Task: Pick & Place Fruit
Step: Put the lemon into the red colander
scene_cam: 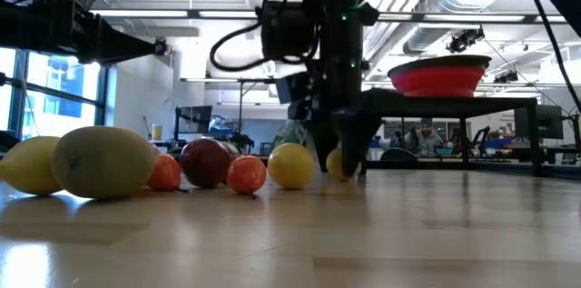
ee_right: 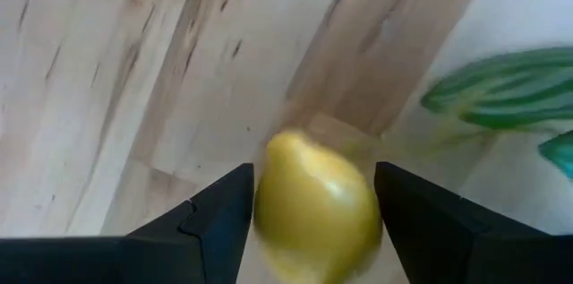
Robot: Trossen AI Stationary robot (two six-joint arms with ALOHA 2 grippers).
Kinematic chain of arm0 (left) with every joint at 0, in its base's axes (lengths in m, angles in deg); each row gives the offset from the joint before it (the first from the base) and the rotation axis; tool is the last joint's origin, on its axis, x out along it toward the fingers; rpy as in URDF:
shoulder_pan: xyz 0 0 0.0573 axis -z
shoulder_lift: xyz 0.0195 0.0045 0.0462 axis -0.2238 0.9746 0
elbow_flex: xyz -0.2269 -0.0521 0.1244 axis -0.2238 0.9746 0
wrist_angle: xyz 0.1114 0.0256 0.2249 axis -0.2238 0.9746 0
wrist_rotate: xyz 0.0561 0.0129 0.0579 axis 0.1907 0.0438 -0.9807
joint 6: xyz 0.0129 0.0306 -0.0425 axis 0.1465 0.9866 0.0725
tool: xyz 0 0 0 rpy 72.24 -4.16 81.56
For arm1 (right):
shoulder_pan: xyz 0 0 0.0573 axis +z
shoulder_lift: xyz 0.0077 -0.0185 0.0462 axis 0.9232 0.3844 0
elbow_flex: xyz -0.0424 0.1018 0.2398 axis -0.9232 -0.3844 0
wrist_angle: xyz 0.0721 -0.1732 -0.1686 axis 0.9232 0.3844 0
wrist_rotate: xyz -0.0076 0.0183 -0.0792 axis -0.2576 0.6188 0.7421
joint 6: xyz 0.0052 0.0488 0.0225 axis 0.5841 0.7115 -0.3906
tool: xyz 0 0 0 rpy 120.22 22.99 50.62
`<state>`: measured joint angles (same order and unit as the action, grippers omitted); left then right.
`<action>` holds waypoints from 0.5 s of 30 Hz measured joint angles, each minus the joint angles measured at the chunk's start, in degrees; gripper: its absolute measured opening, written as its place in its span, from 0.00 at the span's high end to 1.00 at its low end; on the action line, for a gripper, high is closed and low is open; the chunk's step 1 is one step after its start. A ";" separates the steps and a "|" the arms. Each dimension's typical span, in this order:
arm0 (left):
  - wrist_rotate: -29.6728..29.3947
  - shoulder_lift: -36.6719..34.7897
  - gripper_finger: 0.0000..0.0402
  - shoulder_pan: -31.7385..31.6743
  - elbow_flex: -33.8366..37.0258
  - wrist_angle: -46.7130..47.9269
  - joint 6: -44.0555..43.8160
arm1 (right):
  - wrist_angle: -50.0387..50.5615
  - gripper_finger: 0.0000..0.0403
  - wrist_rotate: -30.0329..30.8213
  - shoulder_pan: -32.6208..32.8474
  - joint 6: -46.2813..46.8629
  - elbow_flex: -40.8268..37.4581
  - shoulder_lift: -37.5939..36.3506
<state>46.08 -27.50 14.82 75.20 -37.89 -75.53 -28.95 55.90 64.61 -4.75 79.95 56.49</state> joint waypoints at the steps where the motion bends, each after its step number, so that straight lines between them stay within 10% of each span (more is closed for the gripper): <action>1: 0.01 0.00 0.92 0.00 0.00 0.00 0.00 | -0.22 0.44 0.00 0.02 0.00 0.02 0.36; 15: 0.01 0.00 0.92 0.00 0.00 0.00 0.00 | 0.61 0.45 2.01 -0.37 0.20 0.02 0.40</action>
<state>46.09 -27.50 14.82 75.20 -37.89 -75.53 -28.34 57.91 64.24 -4.56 79.97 56.89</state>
